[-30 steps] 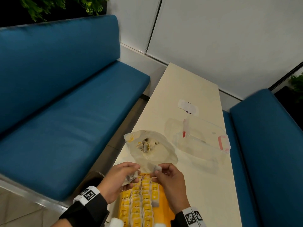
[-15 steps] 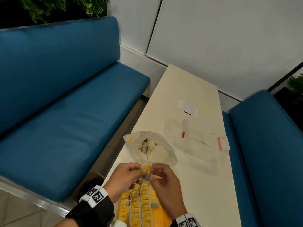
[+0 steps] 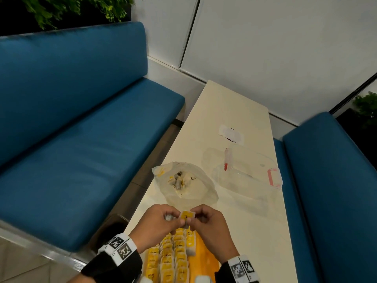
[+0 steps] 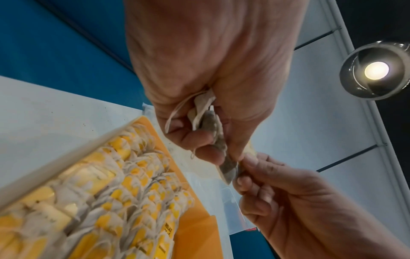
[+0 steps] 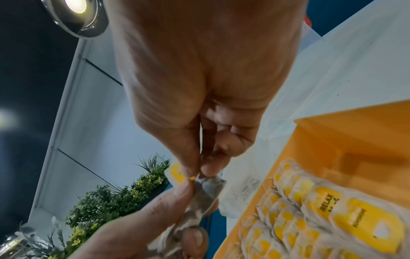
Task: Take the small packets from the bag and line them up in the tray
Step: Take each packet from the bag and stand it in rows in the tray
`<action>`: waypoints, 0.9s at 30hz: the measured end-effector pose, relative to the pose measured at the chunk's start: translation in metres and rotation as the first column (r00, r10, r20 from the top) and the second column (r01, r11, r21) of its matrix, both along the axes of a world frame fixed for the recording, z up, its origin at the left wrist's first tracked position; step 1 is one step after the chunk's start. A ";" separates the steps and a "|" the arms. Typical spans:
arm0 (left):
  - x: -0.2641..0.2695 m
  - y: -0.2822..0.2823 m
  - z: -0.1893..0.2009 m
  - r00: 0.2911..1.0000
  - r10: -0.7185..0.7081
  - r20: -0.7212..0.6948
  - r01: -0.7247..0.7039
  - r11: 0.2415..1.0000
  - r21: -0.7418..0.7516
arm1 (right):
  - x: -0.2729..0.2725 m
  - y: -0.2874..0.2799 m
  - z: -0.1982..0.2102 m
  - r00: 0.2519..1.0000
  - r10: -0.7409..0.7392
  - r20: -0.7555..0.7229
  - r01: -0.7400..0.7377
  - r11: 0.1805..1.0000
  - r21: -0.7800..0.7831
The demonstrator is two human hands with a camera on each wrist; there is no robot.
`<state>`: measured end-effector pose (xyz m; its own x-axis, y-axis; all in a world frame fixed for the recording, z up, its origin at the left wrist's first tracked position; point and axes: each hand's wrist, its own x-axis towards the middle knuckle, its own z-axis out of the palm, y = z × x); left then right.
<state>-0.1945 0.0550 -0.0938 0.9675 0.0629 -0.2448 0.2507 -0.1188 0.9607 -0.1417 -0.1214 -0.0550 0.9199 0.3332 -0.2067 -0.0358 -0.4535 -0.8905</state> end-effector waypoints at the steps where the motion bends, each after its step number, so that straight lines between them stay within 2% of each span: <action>1: 0.000 0.000 0.001 1.000 -0.001 -0.002 0.001 1.000 -0.009 | 0.000 -0.001 -0.001 1.000 -0.013 0.006 0.013 1.000 0.004; 4: 0.000 0.002 -0.002 0.999 0.038 -0.030 -0.039 0.999 -0.025 | 0.003 -0.008 0.000 0.996 -0.072 0.047 0.072 0.997 -0.009; 8: 0.001 0.006 -0.009 0.994 0.049 -0.097 -0.049 0.999 -0.002 | 0.005 -0.022 -0.006 0.995 -0.086 0.044 0.091 0.987 -0.134; 13: 0.002 0.002 -0.018 0.980 0.022 -0.198 -0.022 1.000 0.003 | 0.001 -0.035 -0.022 0.988 -0.037 -0.150 -0.008 0.956 -0.293; 16: 0.004 -0.002 -0.022 0.969 0.029 -0.246 -0.029 1.000 0.005 | -0.004 -0.035 -0.032 0.971 -0.012 -0.240 -0.101 0.885 -0.454; 19: 0.005 -0.003 -0.024 0.963 0.035 -0.269 -0.033 0.999 0.009 | -0.006 -0.032 -0.036 0.969 0.034 -0.243 -0.179 0.777 -0.604; 24: 0.006 -0.003 -0.027 0.952 0.071 -0.297 -0.075 0.997 -0.002 | -0.007 -0.024 -0.041 0.950 0.159 -0.268 -0.308 0.614 -0.727; 27: 0.007 -0.003 -0.028 0.947 0.091 -0.309 -0.101 0.995 -0.016 | -0.007 -0.019 -0.049 0.949 0.146 -0.280 -0.311 0.572 -0.759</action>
<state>-0.1871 0.0524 -0.1216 0.8345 0.1391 -0.5331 0.5437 -0.0508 0.8378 -0.1489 -0.1403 -0.1044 0.7591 0.1578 -0.6316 0.0632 -0.9834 -0.1699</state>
